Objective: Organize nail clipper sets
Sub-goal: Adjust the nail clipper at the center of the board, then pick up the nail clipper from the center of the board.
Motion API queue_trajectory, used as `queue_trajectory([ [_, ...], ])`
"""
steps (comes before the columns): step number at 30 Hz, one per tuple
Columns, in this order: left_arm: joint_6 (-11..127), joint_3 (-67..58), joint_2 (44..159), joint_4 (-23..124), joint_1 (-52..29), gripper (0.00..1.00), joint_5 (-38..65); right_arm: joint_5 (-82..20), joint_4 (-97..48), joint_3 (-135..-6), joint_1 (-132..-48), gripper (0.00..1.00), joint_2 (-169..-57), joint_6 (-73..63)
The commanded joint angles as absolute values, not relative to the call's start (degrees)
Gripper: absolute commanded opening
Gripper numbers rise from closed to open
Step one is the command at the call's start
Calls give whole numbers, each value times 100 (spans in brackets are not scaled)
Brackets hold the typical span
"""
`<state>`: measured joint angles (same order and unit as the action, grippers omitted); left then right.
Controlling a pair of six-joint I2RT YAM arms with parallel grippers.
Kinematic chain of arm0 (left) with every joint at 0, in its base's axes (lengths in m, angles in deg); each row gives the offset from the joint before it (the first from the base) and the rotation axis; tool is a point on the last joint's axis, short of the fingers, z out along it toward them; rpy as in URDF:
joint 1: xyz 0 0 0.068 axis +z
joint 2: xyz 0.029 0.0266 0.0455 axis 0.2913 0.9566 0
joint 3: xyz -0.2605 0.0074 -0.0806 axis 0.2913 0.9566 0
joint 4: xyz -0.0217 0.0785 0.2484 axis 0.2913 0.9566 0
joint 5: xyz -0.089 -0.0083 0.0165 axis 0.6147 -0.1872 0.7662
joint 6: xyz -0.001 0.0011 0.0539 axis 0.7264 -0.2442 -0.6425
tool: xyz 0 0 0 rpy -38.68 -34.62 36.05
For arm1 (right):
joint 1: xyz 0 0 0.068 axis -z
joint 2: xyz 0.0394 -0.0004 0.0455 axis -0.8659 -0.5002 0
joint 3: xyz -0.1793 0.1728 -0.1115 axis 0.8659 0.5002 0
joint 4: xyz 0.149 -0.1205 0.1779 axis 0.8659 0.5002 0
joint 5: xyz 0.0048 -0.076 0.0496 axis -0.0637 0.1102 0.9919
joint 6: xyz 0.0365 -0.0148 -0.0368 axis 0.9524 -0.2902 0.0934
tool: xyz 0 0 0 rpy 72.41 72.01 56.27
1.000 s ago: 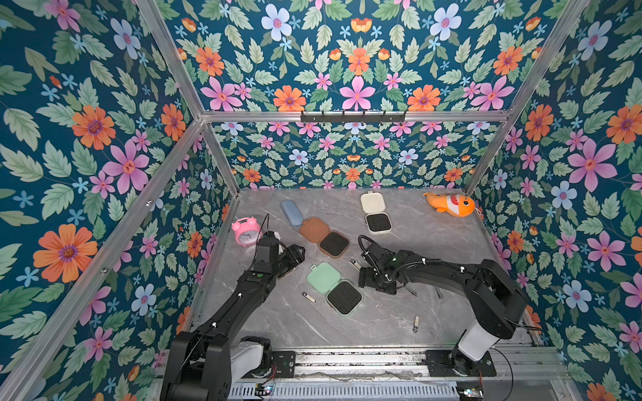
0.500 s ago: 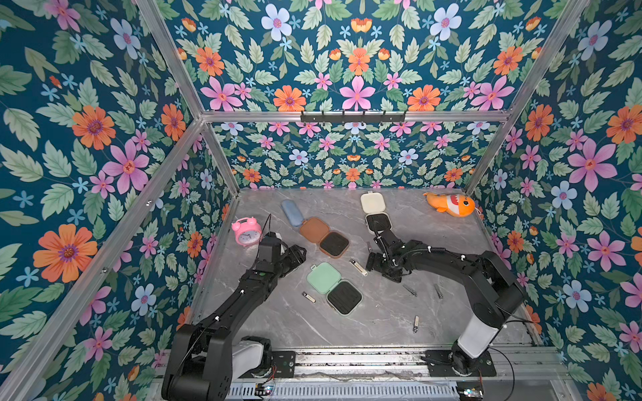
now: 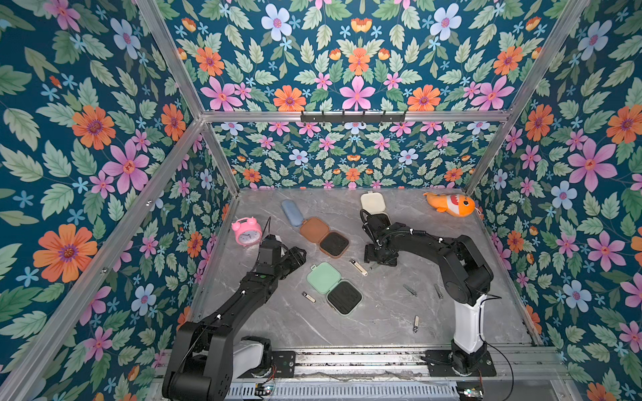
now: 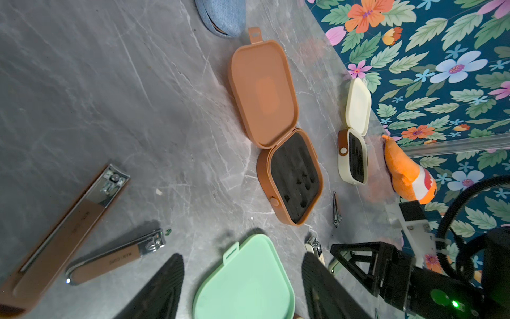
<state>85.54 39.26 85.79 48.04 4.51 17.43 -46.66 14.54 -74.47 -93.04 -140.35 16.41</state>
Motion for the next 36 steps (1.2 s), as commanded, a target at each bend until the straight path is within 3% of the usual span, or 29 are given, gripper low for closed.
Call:
queue_trajectory([
  [1, 8513, 3943, 8599, 4675, 446, 70, 1769, -4755, 1719, -7542, -9233, 70, -14178, 1501],
  [17, 8167, 3859, 8490, 5841, 210, 71, 2458, -4274, 1644, -7740, -9224, 23, -14193, 1149],
  [22, 8104, 3894, 8397, 6235, 97, 71, 2684, -4204, 1644, -7686, -9224, 23, -14139, 1096],
  [27, 8121, 3985, 8474, 6321, -54, 71, 2887, -4068, 1592, -7632, -9223, 31, -14185, 1045],
  [36, 8243, 3959, 8713, 6172, -308, 72, 2882, -3982, 1414, -7420, -9226, 16, -13923, 966],
])
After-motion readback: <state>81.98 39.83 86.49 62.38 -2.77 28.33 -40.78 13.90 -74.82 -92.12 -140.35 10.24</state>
